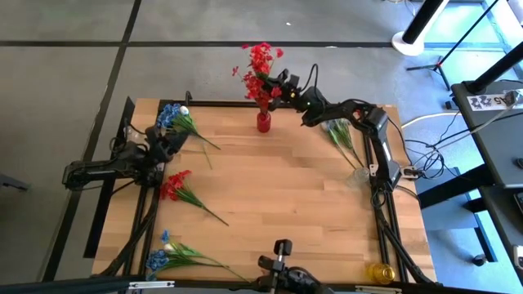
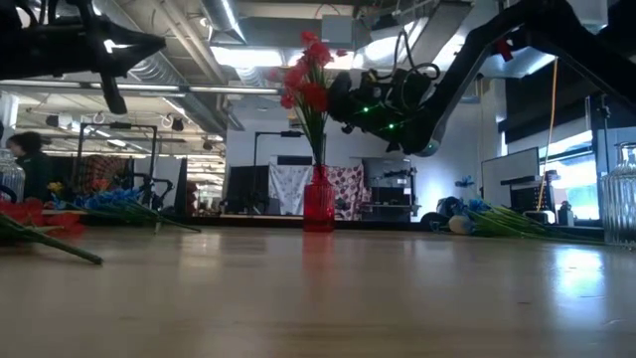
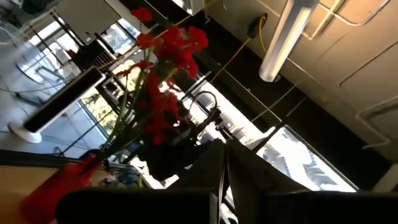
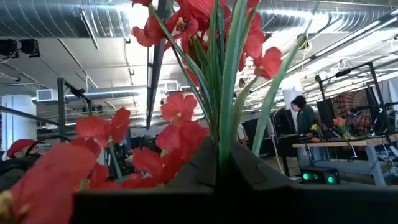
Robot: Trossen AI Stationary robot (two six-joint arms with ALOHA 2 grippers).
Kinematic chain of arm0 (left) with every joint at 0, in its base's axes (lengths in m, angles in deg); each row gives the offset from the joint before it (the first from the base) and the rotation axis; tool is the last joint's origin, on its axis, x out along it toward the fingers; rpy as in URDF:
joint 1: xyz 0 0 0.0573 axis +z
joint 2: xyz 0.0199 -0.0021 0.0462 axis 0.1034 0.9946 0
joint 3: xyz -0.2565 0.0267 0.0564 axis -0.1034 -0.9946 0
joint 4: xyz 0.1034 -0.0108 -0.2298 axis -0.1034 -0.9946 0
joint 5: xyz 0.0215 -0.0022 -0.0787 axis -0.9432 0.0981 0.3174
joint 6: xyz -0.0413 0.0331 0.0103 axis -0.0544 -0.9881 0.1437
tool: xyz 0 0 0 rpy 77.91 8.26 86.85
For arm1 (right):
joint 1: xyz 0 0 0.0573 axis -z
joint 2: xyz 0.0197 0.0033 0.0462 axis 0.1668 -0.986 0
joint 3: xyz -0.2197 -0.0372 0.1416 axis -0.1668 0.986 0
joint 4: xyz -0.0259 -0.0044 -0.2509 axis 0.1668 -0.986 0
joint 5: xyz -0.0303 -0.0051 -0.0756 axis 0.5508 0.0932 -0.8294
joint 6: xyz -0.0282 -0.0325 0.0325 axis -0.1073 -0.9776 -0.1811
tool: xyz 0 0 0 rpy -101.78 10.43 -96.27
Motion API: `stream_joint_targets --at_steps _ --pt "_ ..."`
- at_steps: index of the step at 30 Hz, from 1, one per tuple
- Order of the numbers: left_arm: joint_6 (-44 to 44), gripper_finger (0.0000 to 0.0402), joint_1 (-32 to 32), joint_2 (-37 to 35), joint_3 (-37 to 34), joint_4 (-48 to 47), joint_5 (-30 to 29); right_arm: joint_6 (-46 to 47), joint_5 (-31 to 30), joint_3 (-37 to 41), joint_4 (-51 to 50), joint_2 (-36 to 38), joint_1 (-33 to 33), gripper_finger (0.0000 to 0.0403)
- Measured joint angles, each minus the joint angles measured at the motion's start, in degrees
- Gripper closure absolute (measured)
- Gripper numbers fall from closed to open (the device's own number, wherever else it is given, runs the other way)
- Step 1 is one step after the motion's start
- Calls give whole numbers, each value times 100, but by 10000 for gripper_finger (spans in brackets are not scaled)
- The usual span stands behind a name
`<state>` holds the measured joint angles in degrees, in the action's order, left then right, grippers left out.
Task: Sort flowers into vase by color
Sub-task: Put the bottom red flowers into the red vase
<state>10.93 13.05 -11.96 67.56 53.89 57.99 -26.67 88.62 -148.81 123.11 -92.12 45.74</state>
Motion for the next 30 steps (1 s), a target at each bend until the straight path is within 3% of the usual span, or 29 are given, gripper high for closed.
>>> stream_joint_targets --at_steps 9,15,22,30 --pt "1 383 -2 135 112 -21 164 -26 162 2 -618 11 -15 389" --pt "-648 383 -7 1131 1132 -1062 239 -53 917 2 -923 54 -11 387" --pt "-1249 383 -2 2286 2190 -2207 153 -716 1163 2 -2855 759 -11 361" --pt "-1682 383 -2 2499 3013 -3314 -21 -1891 1246 0 -5486 1792 33 291"
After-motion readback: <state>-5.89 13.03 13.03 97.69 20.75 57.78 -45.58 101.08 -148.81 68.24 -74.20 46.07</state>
